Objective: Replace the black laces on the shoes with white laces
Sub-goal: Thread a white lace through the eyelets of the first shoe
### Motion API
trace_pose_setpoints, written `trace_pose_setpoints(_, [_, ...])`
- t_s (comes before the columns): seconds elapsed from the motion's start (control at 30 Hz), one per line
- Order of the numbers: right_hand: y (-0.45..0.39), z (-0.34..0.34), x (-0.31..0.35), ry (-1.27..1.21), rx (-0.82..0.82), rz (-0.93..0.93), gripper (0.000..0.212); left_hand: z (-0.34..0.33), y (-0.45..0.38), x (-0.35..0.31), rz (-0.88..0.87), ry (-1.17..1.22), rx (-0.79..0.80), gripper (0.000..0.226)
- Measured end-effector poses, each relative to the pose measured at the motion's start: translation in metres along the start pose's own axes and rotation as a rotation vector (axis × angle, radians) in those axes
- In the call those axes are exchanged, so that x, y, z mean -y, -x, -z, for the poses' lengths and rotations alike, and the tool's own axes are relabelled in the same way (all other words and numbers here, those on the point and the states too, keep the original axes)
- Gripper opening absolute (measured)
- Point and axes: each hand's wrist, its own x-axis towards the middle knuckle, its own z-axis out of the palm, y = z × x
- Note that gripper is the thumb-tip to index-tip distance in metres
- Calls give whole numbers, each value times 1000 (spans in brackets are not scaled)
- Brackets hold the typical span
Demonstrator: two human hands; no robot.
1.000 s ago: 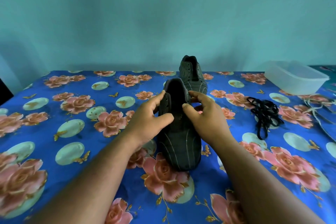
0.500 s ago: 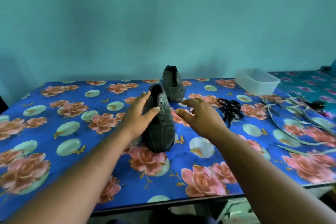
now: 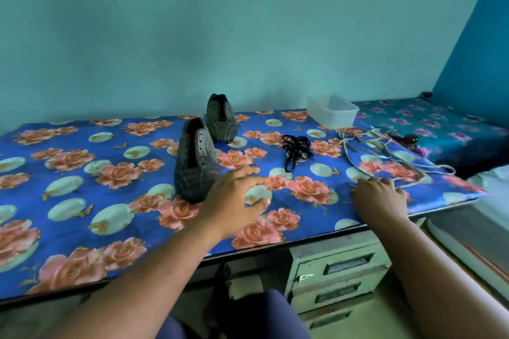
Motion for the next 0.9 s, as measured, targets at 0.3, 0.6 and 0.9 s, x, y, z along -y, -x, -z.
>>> trace_pose_setpoints(0.3, [21, 21, 58, -399, -90, 336, 15, 9, 11, -1, 68, 12, -45, 28])
trace_pose_setpoints(0.6, [58, 61, 165, -1043, 104, 651, 8, 45, 11, 19, 163, 291, -129, 14])
trace_pose_setpoints(0.9, [68, 60, 205, -1073, 115, 798, 3, 80, 39, 39, 176, 437, -272, 5])
